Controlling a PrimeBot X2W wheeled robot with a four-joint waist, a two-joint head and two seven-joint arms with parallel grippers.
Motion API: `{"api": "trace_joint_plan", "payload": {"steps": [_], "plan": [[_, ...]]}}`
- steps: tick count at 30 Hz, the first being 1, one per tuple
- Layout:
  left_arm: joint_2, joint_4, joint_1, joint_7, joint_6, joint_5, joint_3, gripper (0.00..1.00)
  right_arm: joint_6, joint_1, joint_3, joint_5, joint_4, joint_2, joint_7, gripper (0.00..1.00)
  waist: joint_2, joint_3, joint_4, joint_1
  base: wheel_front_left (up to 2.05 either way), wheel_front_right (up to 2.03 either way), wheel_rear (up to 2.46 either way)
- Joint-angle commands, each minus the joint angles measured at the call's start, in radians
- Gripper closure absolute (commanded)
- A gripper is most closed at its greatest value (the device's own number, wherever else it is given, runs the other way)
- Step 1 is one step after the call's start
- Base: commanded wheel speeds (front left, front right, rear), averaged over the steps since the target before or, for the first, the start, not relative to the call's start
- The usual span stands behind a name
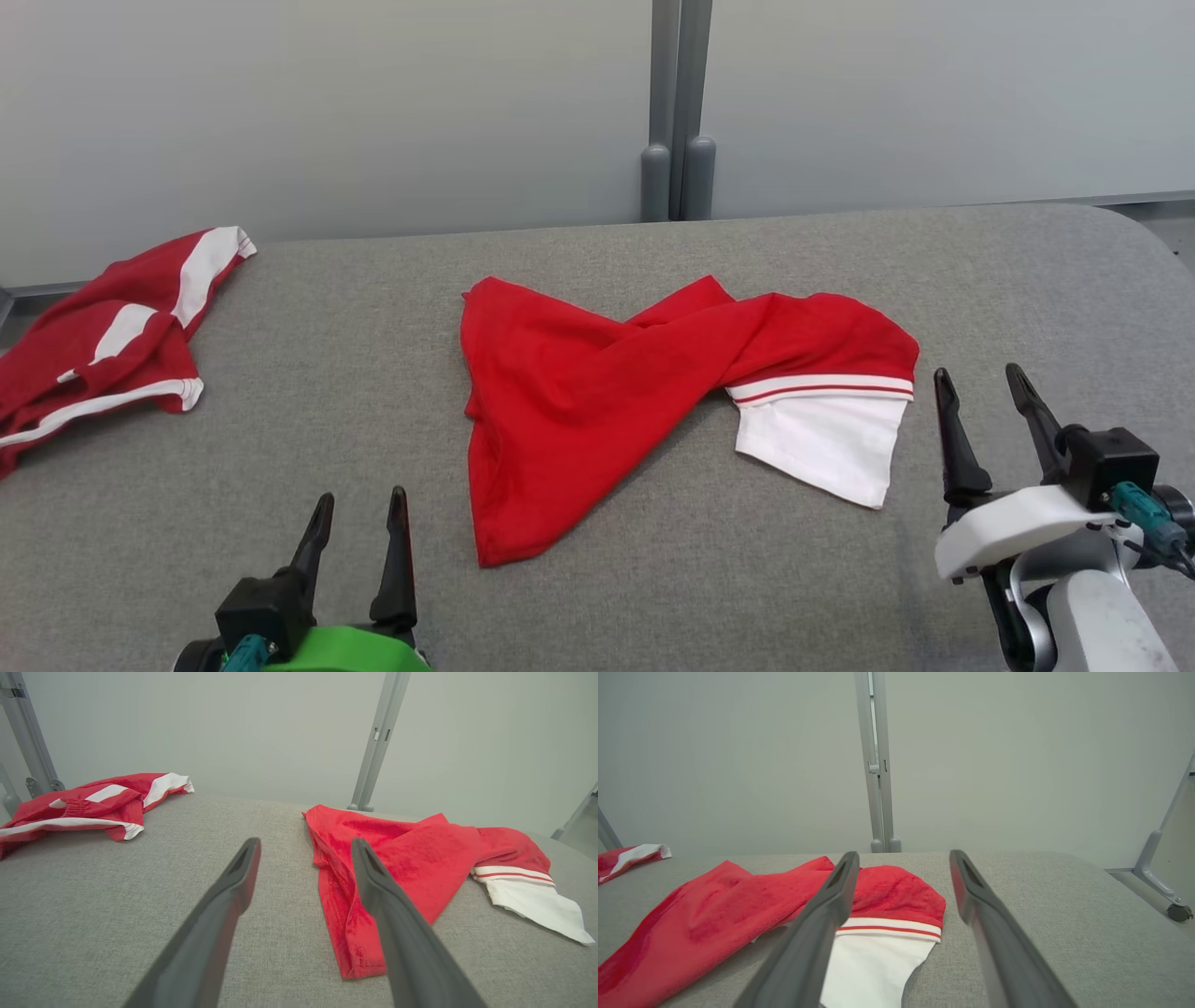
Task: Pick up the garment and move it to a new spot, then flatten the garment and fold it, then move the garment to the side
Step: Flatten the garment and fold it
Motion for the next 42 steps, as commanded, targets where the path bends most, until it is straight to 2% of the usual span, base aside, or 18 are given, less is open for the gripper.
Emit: {"api": "trace_joint_plan", "payload": {"steps": [1,8,15,33,42], "plan": [[0.011,-0.01,0.025,0.002,0.009,-0.01,0.005,0.0,0.0,0.027,-0.008,-0.01,-0.029,0.009,0.009,0.0,0.0048,0.001,0.001,0.0,0.0,0.0,0.0],[0.014,-0.052,0.085,-0.001,0.027,-0.016,0.008,0.0,0.0,0.113,-0.021,-0.013,-0.14,0.041,0.045,0.0,0.0048,0.008,0.015,0.0,0.0,0.0,0.0],[0.016,-0.068,0.096,-0.003,0.035,-0.015,0.003,0.0,0.0,0.153,-0.016,0.015,-0.172,0.046,0.059,0.0,0.0048,0.012,0.03,0.0,0.0,0.0,0.0],[0.025,-0.076,0.081,-0.002,0.044,-0.019,-0.003,0.0,0.0,0.153,0.008,0.028,-0.155,0.046,0.07,0.0,0.0048,0.013,0.035,0.0,0.0,0.0,0.0],[0.025,-0.072,0.067,0.005,0.044,-0.018,-0.019,0.0,0.0,0.156,-0.082,0.07,-0.049,0.045,0.156,0.0,0.0048,0.029,0.056,0.0,0.0,0.0,0.0]]}}
